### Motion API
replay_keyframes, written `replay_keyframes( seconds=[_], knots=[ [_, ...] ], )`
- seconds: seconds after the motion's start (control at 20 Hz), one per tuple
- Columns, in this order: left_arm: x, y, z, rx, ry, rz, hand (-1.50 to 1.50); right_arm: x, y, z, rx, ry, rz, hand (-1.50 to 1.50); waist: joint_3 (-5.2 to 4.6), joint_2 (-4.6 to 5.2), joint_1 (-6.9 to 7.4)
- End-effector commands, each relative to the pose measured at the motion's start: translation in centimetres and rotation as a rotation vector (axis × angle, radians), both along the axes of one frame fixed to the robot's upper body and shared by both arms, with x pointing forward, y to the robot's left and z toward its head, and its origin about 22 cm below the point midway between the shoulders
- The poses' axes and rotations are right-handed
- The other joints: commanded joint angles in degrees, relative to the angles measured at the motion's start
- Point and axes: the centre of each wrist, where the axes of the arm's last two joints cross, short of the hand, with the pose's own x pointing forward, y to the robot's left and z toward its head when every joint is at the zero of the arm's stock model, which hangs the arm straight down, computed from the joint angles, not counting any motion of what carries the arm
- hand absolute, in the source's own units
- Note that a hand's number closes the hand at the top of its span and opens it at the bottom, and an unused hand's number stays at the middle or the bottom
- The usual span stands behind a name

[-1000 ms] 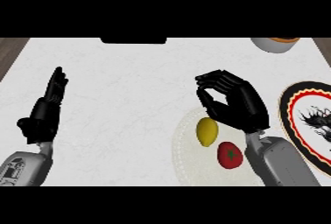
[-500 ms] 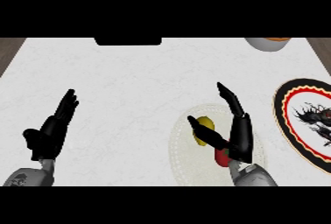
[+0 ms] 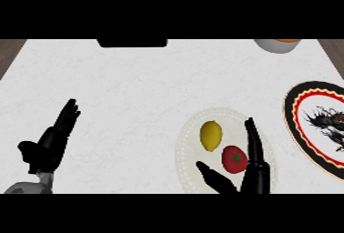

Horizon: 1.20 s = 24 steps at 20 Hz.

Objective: Pick the tomato from the placemat and place it in the plate

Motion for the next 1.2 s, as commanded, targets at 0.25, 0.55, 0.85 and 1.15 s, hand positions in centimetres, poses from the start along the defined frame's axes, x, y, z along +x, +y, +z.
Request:
replay_keyframes(
  seconds=[0.25, 0.55, 0.85, 1.15],
  knots=[
    [0.5, -0.4, 0.5, 0.002, 0.001, -0.021, 0.0, -3.7, -2.5, 2.4, -0.261, 0.426, -0.039, -1.5, -0.08, 0.14, 0.02],
    [2.0, 0.4, 0.9, -0.001, -0.014, -0.012, 0.0, -2.8, -0.2, 8.6, -0.27, 0.588, -0.037, -1.5, 0.07, 0.45, 0.85],
    [0.0, -0.9, 0.2, 0.0, -0.014, -0.023, 0.0, -2.0, -0.2, 8.8, -0.295, 0.735, -0.082, -1.5, 0.2, 0.32, 1.25],
    [0.9, -1.4, 0.2, -0.002, -0.004, -0.031, 0.0, -1.2, -0.6, 8.3, -0.361, 0.839, -0.093, -1.5, 0.2, 0.39, 1.09]
  ],
)
